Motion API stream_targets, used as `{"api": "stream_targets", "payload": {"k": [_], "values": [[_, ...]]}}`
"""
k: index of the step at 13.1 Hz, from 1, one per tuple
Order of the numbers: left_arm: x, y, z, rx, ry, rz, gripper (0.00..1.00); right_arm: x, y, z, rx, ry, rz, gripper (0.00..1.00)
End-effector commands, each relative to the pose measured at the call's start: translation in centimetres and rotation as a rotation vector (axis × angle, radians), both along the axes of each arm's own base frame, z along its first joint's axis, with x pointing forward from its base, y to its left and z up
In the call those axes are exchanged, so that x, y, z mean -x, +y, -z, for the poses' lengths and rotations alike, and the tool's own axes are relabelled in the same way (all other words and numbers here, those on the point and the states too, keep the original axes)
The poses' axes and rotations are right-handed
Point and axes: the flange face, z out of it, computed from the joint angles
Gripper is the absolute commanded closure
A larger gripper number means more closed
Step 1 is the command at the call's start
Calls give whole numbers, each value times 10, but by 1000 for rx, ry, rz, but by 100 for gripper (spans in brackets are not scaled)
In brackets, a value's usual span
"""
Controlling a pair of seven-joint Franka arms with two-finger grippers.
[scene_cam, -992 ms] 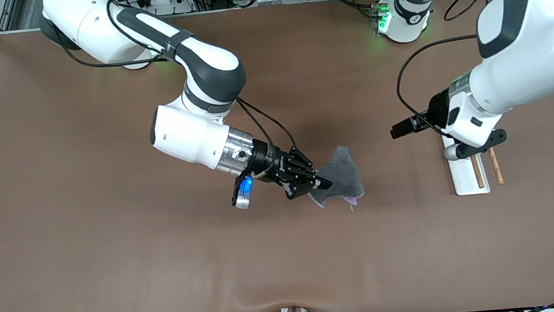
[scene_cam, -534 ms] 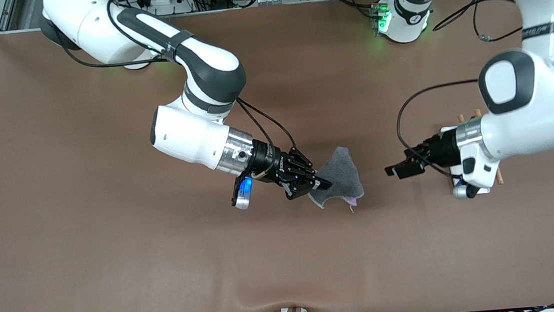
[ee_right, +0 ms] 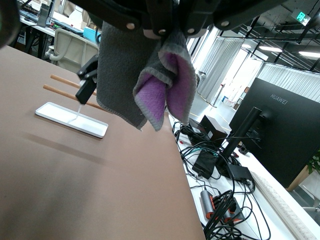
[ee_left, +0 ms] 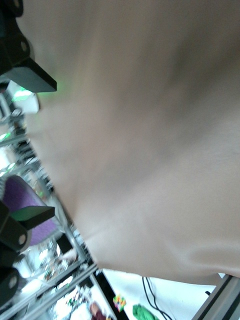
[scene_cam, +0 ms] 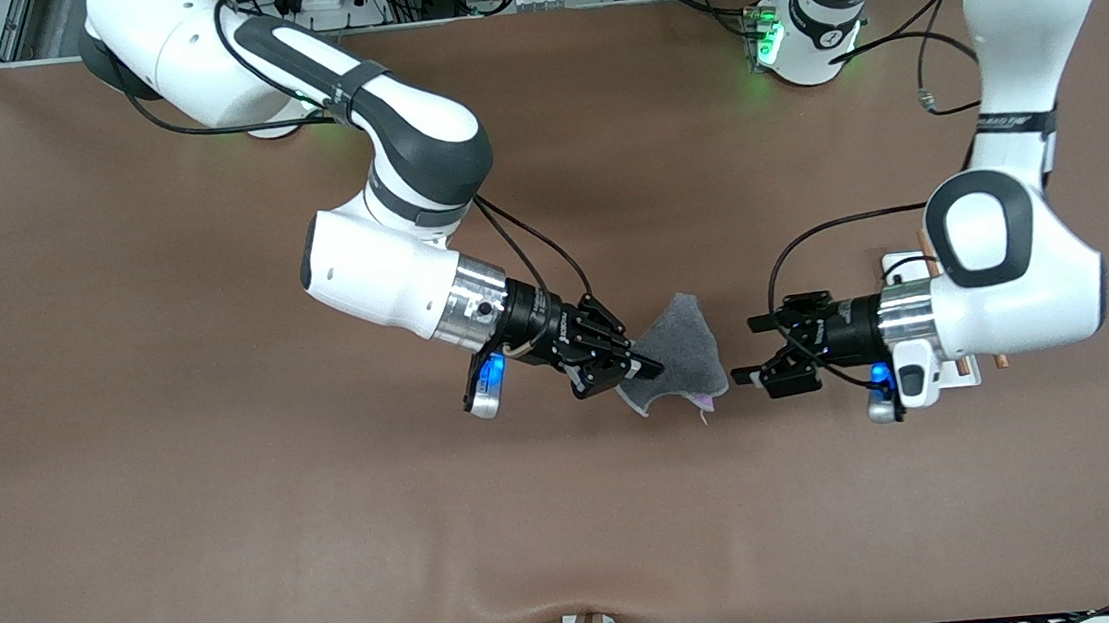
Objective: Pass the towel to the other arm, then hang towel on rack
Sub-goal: 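Bring the left gripper to the towel held by the right gripper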
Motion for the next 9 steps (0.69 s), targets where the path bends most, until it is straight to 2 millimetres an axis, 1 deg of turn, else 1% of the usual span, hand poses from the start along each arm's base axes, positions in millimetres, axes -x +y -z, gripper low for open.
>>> {"api": "stream_targets", "payload": {"k": [1, 2, 3, 5, 7, 8, 9], "values": [[-11, -7, 14, 73, 53, -64, 0, 1, 1, -2, -10, 2, 12, 100], [-12, -13, 19, 105, 69, -82, 0, 0, 0, -2, -10, 2, 13, 100], [-15, -19, 18, 143, 74, -116, 0, 0, 0, -2, -9, 1, 13, 100], [-18, -24, 16, 188, 105, -174, 0, 0, 0, -2, -11, 3, 14, 100], [-18, -39, 14, 207, 113, -189, 0, 0, 0, -2, -9, 1, 13, 100], [-19, -40, 13, 212, 108, -207, 0, 0, 0, -2, -9, 1, 13, 100], [-17, -48, 12, 223, 110, -210, 0, 0, 0, -2, -9, 1, 13, 100]]}}
